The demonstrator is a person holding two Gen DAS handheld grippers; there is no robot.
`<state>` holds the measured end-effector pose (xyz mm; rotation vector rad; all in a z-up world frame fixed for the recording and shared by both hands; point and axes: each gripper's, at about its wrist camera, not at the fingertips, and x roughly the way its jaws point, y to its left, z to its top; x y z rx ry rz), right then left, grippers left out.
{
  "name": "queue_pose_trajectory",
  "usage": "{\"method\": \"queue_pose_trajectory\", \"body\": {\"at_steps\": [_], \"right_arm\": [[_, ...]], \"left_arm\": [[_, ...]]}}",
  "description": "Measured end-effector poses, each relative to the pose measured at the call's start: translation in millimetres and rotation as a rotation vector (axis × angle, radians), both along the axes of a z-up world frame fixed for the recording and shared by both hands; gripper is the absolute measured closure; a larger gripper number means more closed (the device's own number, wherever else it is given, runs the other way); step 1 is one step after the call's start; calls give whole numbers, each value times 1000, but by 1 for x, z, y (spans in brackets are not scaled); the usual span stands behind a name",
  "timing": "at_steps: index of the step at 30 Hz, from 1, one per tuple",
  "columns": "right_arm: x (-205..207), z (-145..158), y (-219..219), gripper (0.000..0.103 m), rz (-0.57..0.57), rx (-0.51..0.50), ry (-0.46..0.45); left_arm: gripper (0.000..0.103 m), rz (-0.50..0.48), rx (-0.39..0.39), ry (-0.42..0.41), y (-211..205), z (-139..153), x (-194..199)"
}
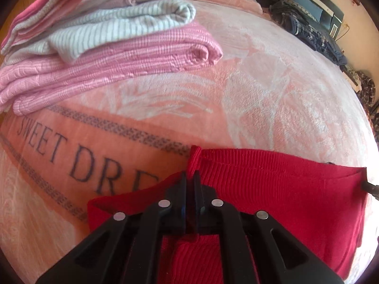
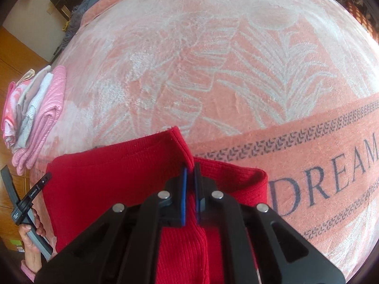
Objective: Fold small clothes
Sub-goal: 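Fold the sweater in half toward the collar with both tools and release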
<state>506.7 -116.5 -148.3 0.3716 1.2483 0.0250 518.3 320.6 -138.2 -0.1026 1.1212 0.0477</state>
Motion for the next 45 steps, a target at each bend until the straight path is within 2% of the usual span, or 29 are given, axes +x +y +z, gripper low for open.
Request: {"method": "queue_pose_trajectory", "body": {"at_steps": [2,5,6,7,9,11,15,18,23,25,26,27,28,30,31,35,39,41,44,45], "right_arm": [[-2,-11,-1,96,-11,-16,17],[-10,-12,-5,96,-18,-2,-3],[-13,-9,-6,93,-15,-3,-4],[-17,-2,-7,87,-8,-11,-9],[-31,17,-9,82,22,-21,-29],[-51,35,-8,82,76,-12,-27],[-109,48,-6,67,153,-12,66],[-152,36,-6,66,168,3,134],[-192,8,-1,66,166,89,193],[-197,-4,1,66,132,124,216],[-198,-10,2,67,118,152,224],[-198,-13,3,72,109,159,226],[-196,-13,3,81,102,150,222],[-196,-11,-1,93,78,199,217],[-199,-9,-5,95,60,202,224],[-207,-10,-5,96,26,109,277],[-206,-7,8,96,40,49,270],[-205,-3,9,93,41,63,260],[-203,12,4,79,37,99,216],[-202,21,0,63,28,108,184]], "left_arm": [[95,-13,23,-8,-2,-5,-4],[93,-41,34,-2,-3,-3,-10],[93,-35,16,0,1,1,-12],[88,-19,-5,-1,6,6,-16],[76,34,-8,-4,17,19,-27],[78,65,43,3,23,31,-43],[76,-32,153,29,14,47,-85],[73,-69,141,76,4,47,-119],[73,-39,96,190,0,24,-149],[64,-4,36,243,5,11,-159],[64,4,14,283,7,2,-163],[62,11,4,302,8,-5,-164],[60,15,7,286,8,-6,-167],[60,7,13,283,8,-4,-170],[60,7,11,287,9,-4,-171],[60,11,3,280,13,-9,-178],[60,12,17,257,11,-8,-184],[60,15,29,250,9,-4,-190],[61,41,20,251,6,9,-191],[61,49,0,231,6,16,-190]]}}
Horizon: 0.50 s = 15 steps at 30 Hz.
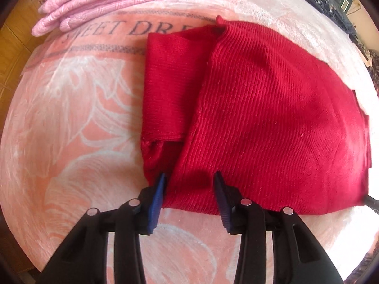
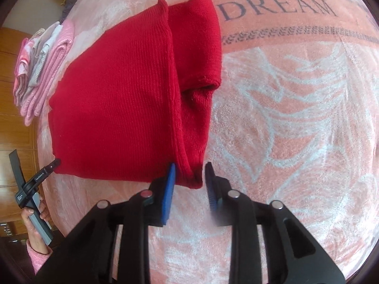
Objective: Fold small clothes
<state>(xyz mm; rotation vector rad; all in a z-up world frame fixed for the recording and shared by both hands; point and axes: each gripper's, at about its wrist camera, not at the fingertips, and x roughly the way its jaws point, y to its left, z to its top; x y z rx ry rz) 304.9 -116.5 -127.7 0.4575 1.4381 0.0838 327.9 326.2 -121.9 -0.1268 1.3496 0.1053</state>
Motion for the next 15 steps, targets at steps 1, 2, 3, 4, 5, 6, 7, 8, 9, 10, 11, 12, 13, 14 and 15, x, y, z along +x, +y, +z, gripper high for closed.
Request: {"method": "queue_pose_trajectory", "body": {"at_steps": [1,2,3,4,5,6,7,8,9,10,11,12,13,14,15], "right_arm": [[3,7,-3,54,-12,3,-31],[6,13,-6,52,-29,2,-53],[10,17,-10,49,-49,13,-69],[14,18,-14,48,-67,30,-79],[20,16,-17,48,-80,41,-85],[24,14,-20,48,-84,41,-88],[28,10,-23,48,-87,35,-85],[33,6,-26,48,-91,40,-80],[35,0,-30,48,-99,62,-75],[38,-6,-32,47,-109,87,-68],[40,-12,-37,47,-113,112,-61],[44,-18,-35,47,-111,130,-50],[46,-23,-35,47,-108,134,-40],[47,-26,-33,47,-106,130,-34],[49,-29,-32,46,-106,129,-32]], "left_arm": [[60,8,-16,-23,-1,8,2],[60,10,-33,-52,-4,16,3],[58,7,-51,-84,-7,23,5],[55,0,-75,-113,-10,29,6],[54,-10,-99,-137,-12,33,10],[54,-23,-114,-154,-16,34,11],[54,-35,-123,-167,-20,35,15],[54,-48,-128,-183,-22,35,16],[53,-60,-131,-195,-25,34,19],[52,-69,-136,-196,-25,32,20],[52,-76,-137,-189,-26,28,22],[52,-78,-138,-181,-26,24,25],[52,-76,-137,-173,-29,21,25],[52,-68,-145,-164,-27,17,27],[52,-59,-156,-158,-23,13,26]]}}
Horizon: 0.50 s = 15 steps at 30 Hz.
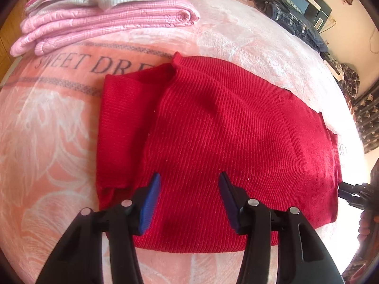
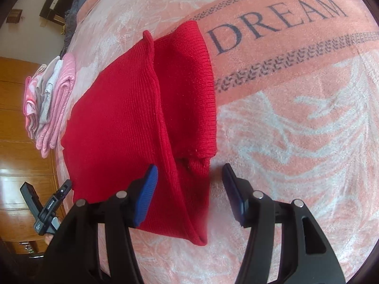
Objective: Fold small clothes
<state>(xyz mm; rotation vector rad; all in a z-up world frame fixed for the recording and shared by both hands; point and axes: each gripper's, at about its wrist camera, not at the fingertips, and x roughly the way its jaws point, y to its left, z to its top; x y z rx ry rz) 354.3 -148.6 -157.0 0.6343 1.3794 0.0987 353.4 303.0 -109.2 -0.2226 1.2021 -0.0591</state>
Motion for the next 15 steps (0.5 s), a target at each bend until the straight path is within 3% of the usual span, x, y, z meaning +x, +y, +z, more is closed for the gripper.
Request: {"method": "queue_pose_trajectory", "body": {"at_steps": [3,6,8,9,10,15], "right_arm": [[6,-4,2,47,-16,26,-17],[10,-7,3,55,-39,40,-28],[10,-9,1,67,-55,44,-43],[9,-10,-2,79,-67,63,-47],[9,-11,-5,85,-75,97,-49],[10,-1,2,88,-46,51,-44]], "left_arm": [[52,14,-15,43,8,-15,3],[51,-2,-4,42,8,-20,4],[48,-18,9,42,5,-20,3],[46,-29,12,42,3,-21,5],[46,-36,14,40,3,-21,4],[46,-39,-11,47,8,-22,6]]}}
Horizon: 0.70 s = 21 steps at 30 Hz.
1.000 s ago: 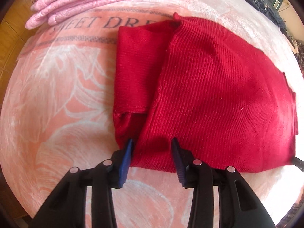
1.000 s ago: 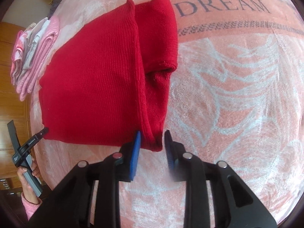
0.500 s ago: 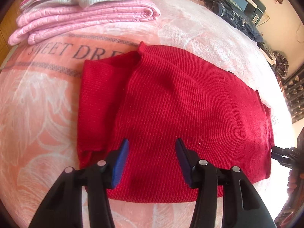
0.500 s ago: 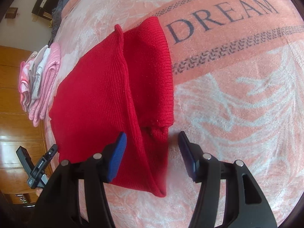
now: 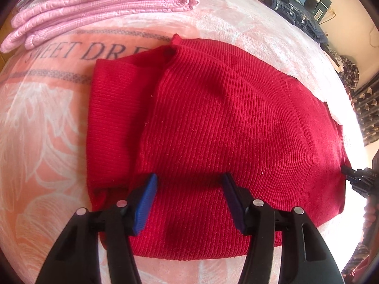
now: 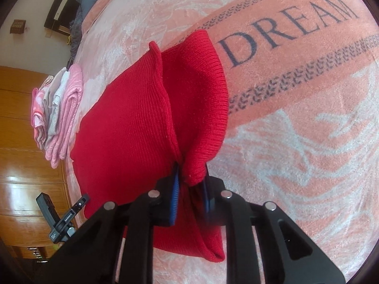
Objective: Fold small clothes
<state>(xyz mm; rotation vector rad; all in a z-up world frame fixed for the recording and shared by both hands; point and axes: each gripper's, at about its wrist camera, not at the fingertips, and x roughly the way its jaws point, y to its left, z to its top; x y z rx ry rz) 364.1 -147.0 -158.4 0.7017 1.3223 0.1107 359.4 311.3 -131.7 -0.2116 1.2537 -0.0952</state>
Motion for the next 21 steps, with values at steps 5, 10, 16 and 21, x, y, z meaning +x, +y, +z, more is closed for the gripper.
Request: {"method": "queue_pose_trajectory", "body": {"at_steps": [5,10,16,21], "right_arm": [[0,-10,1,89,-10,-19,16],[-2,-10,6,89,-5,-52,1],[-2,-4,13,89,-2,-99,-9],[2,24,25,90,28,-77,-50]], "left_arm": [[46,21,-44,9,7,-2,1],[46,3,-10,3,3,-3,0],[44,-27,35,1,-4,-2,-1],[44,45,-41,0,12,16,1]]}}
